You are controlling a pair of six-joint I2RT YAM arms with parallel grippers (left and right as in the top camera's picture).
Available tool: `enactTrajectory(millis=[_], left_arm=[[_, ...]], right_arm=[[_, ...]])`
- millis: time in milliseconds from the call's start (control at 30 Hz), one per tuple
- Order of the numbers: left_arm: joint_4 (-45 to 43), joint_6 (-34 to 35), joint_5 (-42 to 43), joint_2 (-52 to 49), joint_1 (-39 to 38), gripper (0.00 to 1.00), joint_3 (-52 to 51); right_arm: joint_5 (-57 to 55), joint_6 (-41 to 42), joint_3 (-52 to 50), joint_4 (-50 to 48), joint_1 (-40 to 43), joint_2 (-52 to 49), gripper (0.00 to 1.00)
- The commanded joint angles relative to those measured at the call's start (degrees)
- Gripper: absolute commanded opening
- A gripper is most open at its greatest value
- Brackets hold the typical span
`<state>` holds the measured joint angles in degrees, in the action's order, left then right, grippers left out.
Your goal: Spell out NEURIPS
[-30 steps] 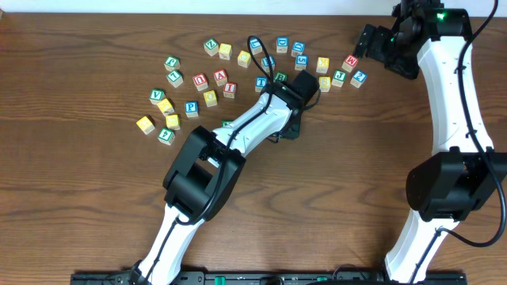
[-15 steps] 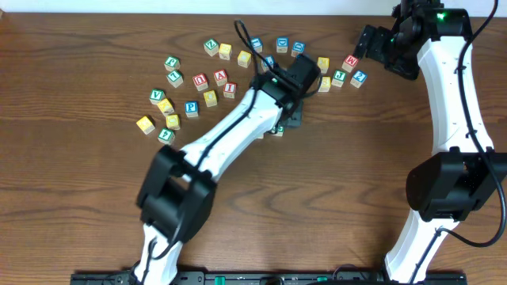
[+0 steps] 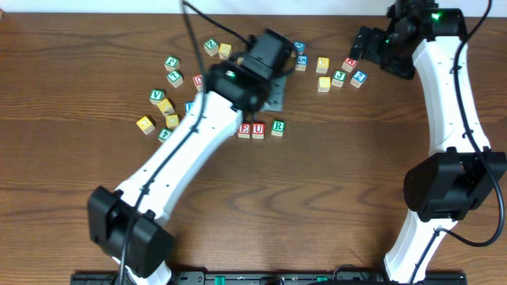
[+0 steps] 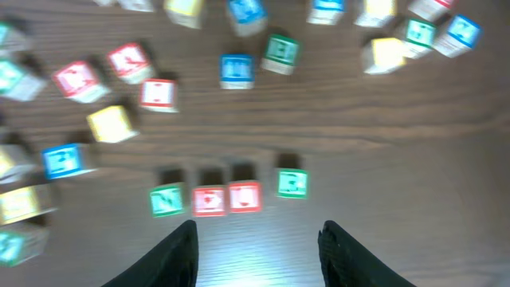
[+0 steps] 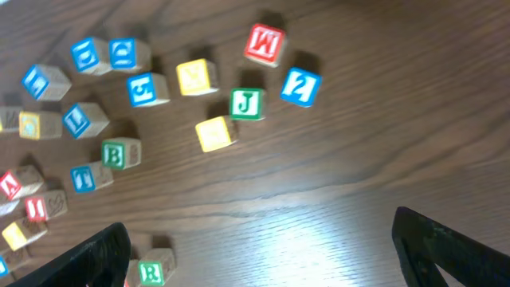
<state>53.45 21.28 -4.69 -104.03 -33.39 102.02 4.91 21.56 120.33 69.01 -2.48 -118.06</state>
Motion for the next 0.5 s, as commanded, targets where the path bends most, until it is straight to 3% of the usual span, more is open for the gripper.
enactTrajectory(millis=[0,467], left_arm=[[1.92,-0.94,-0.74,1.57,5.33,0.49,-0.42],[2.89,-3.69,-0.72,1.31,20.48,0.48,-0.44]], right_arm=[[-0.48,-1.49,0.72,-0.24,-2.21,0.31,0.99],[-1.38,-0.83,0.72,-6.29,-13.81,-0.15,0.99]])
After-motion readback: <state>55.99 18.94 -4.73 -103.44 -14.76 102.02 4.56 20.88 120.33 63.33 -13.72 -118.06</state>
